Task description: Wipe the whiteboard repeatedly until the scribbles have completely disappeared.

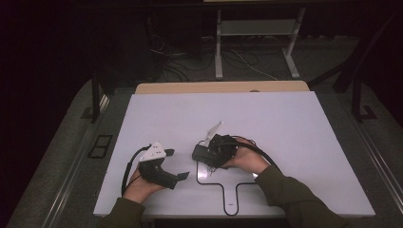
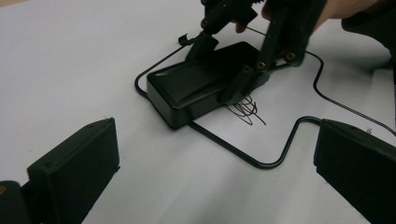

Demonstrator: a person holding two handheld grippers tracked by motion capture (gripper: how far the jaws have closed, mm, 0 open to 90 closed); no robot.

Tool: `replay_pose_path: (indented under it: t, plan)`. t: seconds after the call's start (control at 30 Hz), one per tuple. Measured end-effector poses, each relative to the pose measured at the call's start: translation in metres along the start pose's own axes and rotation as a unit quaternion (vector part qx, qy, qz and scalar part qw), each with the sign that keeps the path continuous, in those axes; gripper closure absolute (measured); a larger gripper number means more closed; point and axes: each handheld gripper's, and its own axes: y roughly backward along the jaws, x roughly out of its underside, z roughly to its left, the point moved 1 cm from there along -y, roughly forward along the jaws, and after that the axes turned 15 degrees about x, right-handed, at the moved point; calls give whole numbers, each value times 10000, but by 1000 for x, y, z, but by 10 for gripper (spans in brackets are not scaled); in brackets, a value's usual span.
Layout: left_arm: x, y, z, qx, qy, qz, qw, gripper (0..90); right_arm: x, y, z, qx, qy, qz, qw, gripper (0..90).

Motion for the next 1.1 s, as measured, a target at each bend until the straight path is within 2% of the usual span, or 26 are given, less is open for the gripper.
replay_pose_path:
  t: [0.23,0.57,0.73,0.8,1.1]
  plan:
    - [0,0,0,-1,6,-10,10000,0,3,8,16,-71,257,-41,9996,387]
    - [-1,0,-1,-5,0,2,10000,0,7,17,37,-167,486,-97,9986,387]
    - [-1,0,-1,-1,-13,-10,10000,0,7,16,34,-210,408,-102,9989,387]
    - [-1,-1,-1,2,0,-9,10000,0,6,13,28,-205,292,-128,9993,387]
    - [-1,-1,-1,9,-5,8,10000,0,-1,1,9,-92,75,-86,9999,387]
